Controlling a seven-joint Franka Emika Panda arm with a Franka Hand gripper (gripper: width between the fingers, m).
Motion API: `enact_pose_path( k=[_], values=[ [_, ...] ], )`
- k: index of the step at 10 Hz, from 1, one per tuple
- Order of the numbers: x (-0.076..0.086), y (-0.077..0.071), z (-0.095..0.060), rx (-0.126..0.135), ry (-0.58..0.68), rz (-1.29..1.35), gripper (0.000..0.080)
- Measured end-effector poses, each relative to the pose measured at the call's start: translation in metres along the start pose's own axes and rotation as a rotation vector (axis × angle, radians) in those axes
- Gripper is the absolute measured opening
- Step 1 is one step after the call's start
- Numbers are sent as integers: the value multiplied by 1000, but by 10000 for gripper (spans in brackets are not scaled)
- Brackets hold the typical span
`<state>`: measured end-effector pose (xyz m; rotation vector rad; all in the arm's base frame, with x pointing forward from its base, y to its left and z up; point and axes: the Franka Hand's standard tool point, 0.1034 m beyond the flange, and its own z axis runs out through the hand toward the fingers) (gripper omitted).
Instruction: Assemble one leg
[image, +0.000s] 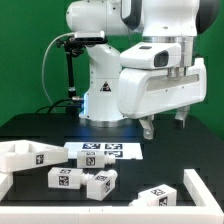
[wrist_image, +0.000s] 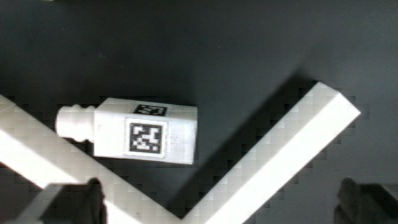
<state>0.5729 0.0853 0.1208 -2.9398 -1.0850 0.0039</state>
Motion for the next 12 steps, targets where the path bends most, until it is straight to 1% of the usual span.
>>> enact_pose_path(
  k=[7, 8, 9, 10, 12],
  values=[
    [0, 0, 0, 0, 0, 1, 649],
    [-3, 2, 0, -2, 1, 6, 649],
    [-14, 6, 1, -11, 2, 59, 649],
    [-19, 7, 1, -13, -1, 131, 649],
    [-15, 9, 5, -2, -7, 336, 649]
  ],
)
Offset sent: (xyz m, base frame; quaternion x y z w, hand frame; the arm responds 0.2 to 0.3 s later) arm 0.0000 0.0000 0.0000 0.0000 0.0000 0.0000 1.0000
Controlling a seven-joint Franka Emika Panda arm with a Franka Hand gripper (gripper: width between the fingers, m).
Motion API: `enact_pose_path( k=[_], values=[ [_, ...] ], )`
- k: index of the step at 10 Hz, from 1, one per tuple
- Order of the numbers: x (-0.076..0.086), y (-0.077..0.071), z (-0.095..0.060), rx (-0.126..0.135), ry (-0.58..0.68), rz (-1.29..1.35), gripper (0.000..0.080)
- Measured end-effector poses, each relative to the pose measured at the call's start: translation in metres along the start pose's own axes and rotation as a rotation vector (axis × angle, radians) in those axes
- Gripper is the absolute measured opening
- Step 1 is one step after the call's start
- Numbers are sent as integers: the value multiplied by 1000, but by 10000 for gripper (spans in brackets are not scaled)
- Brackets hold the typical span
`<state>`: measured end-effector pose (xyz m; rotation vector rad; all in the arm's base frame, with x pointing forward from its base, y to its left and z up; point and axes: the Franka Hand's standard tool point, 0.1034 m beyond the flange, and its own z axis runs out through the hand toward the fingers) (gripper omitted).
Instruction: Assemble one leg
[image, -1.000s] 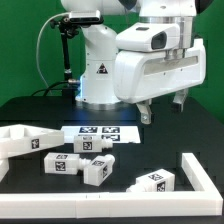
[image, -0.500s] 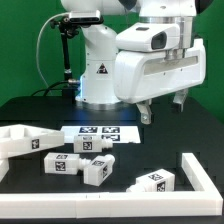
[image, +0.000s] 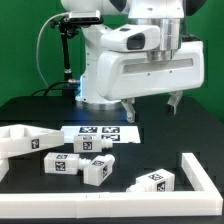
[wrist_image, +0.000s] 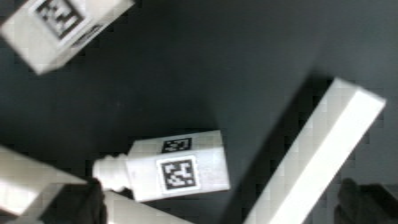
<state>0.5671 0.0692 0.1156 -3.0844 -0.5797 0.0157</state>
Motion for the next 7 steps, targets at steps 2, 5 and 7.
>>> enact_pose_path(
  k=[2, 5, 7],
  values=[
    [12, 10, 0, 22, -7, 68, 649],
    [12, 8, 1, 22, -8, 63, 649],
    [11, 8, 3, 23, -11, 69, 649]
  ],
)
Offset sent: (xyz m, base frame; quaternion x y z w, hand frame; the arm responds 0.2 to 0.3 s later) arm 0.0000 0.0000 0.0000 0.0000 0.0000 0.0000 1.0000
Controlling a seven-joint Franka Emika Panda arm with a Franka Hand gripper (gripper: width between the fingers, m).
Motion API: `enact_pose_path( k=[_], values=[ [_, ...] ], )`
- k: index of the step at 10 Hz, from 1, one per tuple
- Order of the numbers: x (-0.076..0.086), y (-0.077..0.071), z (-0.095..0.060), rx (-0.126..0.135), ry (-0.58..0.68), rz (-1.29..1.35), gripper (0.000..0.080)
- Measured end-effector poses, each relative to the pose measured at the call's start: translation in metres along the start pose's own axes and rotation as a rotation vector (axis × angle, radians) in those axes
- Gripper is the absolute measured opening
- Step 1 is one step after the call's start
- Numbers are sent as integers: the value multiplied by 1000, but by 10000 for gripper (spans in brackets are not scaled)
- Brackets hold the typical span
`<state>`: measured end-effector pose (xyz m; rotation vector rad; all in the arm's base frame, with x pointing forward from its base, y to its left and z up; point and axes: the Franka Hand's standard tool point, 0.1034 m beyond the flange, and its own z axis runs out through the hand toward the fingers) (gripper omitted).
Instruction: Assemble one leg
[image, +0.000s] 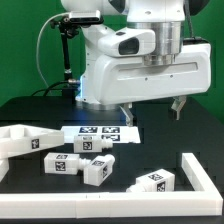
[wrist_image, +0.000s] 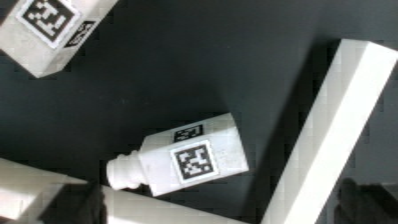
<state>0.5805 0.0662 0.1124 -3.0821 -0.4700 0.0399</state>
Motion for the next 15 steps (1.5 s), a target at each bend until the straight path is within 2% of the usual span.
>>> enact_pose_path(
  k=[2, 3, 4, 9, 11, 12, 13, 15],
  values=[
    [5, 3, 16, 12, -19, 149, 649],
    [16, 3, 23, 46, -38, 260, 649],
    [26, 9, 23, 72, -38, 245, 649],
    [27, 8, 25, 73, -33, 246, 649],
    [39, 14, 32, 73, -30, 434, 649],
    [47, 9, 41, 73, -18, 559, 649],
    [48, 8, 45, 82, -20, 567, 649],
    [48, 7, 45, 82, -19, 565, 649]
  ],
)
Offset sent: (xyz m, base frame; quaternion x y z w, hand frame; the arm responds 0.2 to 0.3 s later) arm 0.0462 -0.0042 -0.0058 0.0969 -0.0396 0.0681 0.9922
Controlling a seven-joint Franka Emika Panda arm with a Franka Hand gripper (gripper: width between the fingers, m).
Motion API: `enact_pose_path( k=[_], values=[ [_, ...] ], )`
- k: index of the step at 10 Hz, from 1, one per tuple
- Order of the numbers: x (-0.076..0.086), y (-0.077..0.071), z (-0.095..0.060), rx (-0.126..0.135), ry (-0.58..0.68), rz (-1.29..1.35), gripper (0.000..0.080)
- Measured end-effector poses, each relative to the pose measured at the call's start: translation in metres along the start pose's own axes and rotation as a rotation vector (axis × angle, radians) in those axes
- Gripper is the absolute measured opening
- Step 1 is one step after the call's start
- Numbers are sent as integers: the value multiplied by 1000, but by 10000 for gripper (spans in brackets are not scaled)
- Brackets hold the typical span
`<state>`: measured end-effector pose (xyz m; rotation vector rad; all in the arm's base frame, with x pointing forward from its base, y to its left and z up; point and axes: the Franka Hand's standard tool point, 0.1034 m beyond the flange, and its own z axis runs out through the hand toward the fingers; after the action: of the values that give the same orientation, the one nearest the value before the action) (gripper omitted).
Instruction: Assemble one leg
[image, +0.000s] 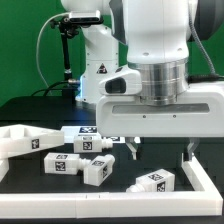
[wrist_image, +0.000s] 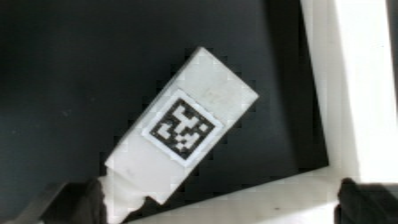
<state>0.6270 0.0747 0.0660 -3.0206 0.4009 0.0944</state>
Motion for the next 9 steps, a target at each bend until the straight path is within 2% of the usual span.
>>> enact_pose_path(
  k=[3, 5, 6, 7, 9],
  values=[
    [-2, 1, 3, -1, -4, 4, 649],
    [-19, 12, 31, -9, -13, 170, 649],
    [-19, 11, 39, 7, -13, 204, 649],
    [-19, 10, 43, 7, -15, 204, 649],
    [-15, 8, 43, 19, 17, 198, 649]
  ],
)
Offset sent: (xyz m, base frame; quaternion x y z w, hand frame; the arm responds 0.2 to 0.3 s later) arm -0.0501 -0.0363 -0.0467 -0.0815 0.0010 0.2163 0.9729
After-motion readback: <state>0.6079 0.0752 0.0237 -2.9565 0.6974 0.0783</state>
